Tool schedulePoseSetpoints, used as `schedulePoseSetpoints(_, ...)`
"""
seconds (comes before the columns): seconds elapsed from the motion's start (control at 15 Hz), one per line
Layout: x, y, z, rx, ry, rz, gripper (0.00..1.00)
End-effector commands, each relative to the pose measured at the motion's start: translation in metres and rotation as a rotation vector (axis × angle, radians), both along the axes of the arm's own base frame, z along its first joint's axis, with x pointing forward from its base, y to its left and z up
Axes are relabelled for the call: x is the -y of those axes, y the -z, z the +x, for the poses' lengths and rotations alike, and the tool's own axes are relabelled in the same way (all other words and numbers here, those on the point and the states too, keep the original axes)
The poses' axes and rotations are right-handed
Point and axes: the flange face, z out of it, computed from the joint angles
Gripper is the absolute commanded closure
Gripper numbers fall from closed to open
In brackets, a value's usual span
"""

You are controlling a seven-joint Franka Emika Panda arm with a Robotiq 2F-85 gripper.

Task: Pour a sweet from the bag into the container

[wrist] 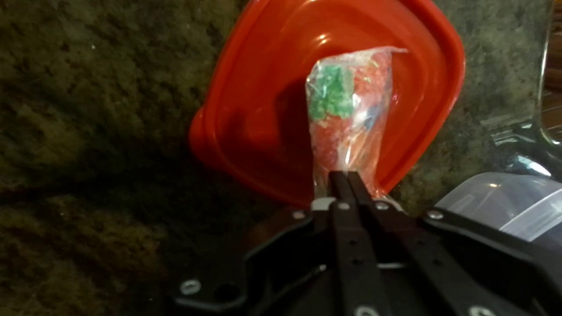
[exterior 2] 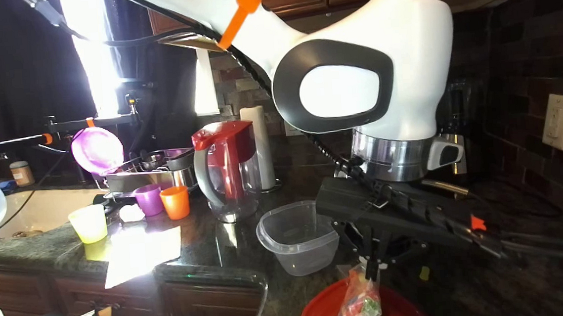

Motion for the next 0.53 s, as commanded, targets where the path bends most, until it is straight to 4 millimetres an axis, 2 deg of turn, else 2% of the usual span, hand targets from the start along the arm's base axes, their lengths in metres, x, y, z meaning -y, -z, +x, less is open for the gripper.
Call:
schedulePoseSetpoints(0.0, -0.0044, -0.0031, -0.0063, -0.012, -0.066, 0.048, 1.00)
schedulePoseSetpoints(0.47, -0.0030, -0.0116, -0.0069, -0.009, -0.143, 0.097, 1.00)
